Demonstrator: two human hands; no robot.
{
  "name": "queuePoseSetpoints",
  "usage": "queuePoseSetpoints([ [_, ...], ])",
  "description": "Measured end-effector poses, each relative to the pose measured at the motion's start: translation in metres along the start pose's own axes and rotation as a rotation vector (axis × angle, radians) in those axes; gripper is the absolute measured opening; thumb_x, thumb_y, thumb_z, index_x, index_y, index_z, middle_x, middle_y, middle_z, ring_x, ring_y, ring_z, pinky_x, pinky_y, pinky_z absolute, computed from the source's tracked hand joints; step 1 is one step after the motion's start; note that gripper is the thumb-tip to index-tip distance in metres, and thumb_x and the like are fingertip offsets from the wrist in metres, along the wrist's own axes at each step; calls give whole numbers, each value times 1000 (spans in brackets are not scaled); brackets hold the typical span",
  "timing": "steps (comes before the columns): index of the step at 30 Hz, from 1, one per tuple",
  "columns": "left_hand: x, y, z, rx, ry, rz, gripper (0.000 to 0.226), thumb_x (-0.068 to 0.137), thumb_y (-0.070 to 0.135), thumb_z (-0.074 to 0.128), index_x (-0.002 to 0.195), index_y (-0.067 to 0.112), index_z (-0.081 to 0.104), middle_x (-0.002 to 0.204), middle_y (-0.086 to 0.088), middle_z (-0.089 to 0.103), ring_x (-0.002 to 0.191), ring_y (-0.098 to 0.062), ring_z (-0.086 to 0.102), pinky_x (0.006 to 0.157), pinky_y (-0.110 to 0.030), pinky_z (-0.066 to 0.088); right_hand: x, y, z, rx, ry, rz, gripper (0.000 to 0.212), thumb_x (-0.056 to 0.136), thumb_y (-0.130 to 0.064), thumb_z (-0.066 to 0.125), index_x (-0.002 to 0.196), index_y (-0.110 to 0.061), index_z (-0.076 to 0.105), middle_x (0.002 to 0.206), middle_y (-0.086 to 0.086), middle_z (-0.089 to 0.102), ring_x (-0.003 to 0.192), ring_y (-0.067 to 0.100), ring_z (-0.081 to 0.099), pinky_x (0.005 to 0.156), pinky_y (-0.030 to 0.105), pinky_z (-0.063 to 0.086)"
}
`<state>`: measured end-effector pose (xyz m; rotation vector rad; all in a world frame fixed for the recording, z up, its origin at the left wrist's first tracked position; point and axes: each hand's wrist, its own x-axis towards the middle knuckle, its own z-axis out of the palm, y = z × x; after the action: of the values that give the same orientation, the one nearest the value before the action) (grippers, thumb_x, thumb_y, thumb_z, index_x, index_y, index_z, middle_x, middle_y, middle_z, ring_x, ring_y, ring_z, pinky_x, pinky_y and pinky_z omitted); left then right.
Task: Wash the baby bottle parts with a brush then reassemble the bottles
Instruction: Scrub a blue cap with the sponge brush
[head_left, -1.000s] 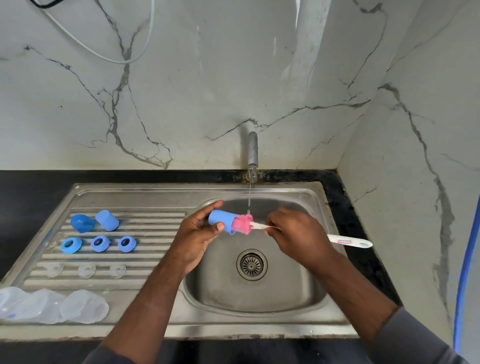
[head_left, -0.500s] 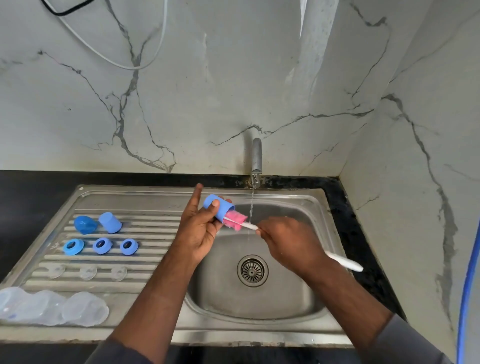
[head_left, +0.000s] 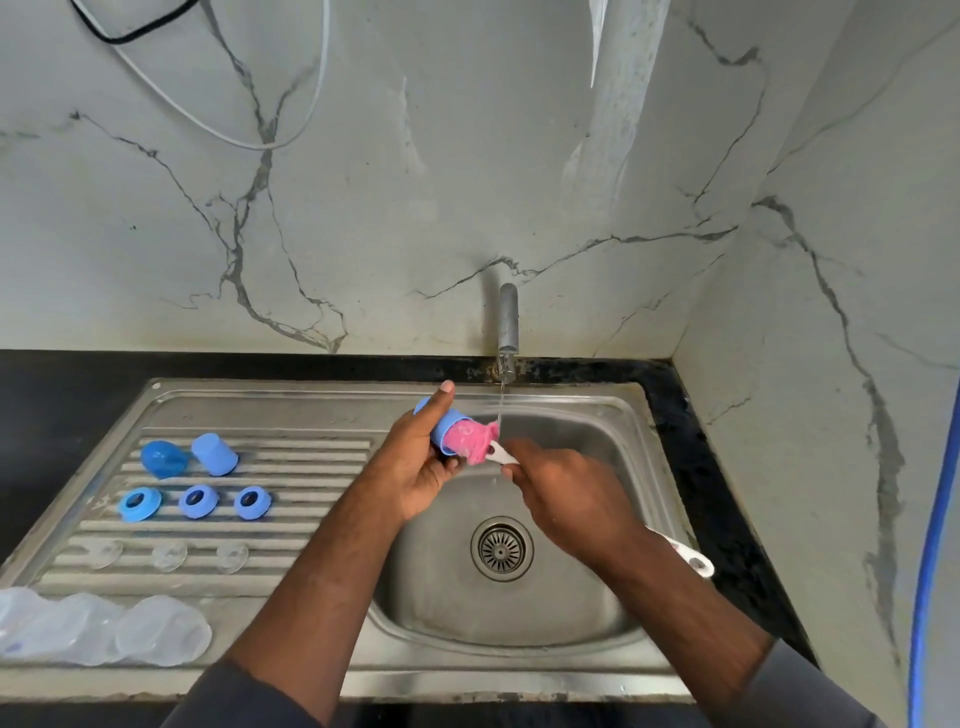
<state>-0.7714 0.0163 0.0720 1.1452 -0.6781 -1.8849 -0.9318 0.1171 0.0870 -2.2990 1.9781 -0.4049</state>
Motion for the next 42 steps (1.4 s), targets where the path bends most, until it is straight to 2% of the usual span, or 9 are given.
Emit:
queuePoseSetpoints([
  [7,2,-2,-8,-397,-149,27,27,98,-4,45,120,7,57,111,-27,68,94,-37,72,76,-45,63,3,8,-1,485,-134,196,27,107,-34,43,100,-18,64,60,-5,59,62,21,64,62,38,52],
  [10,-2,-3,0,-465,-143,3,25,95,12,52,117,4,60,96,-20,71,87,-30,70,79,-41,60,3,7,3,600,-193,195,14,104,-31,50,103,-18,53,56,1,61,43,7,54,49,25,44],
  [14,1,-3,20,-345,-61,71,28,79,18,71,103,10,60,81,-9,60,70,-18,63,65,-32,59,6,5,8,485,-85,115,19,93,-29,69,93,-22,51,69,-7,61,46,3,54,53,29,44],
  [18,2,-8,20,-67,-13,-72,34,86,15,75,113,9,55,84,-16,61,61,-20,65,51,-29,58,10,15,11,340,-26,142,25,94,-29,62,73,-33,48,64,-13,57,61,6,55,64,38,50],
  [24,4,-19,8,-168,-97,-11,45,89,19,65,127,0,54,96,-18,73,82,-25,75,67,-39,63,12,18,13,349,-32,227,35,99,-24,59,66,-21,49,63,-9,50,65,17,48,62,32,30],
  [27,4,-24,7,-281,-150,-24,21,100,4,48,118,-2,56,101,-24,73,94,-34,70,82,-46,60,7,22,14,504,-77,264,37,103,-22,51,69,-11,61,58,-2,61,55,9,55,57,25,38],
  [31,1,-27,16,-404,-117,-70,16,99,12,45,106,10,59,88,-18,67,80,-28,65,63,-40,63,4,17,17,668,-145,329,28,106,-19,43,92,-7,64,62,8,69,44,6,52,53,27,44],
  [36,7,-33,20,-342,-146,15,22,79,14,68,98,15,55,79,-7,62,68,-16,65,67,-34,57,0,13,9,1124,-266,452,40,106,-32,46,95,0,66,57,15,58,35,16,36,39,18,25],
  [42,21,-24,11,-416,-78,40,7,91,17,62,89,14,56,71,-6,63,64,-17,63,68,-34,59,-16,34,8,1106,-277,472,40,105,-36,49,98,-2,69,59,9,50,42,14,34,42,21,22],
])
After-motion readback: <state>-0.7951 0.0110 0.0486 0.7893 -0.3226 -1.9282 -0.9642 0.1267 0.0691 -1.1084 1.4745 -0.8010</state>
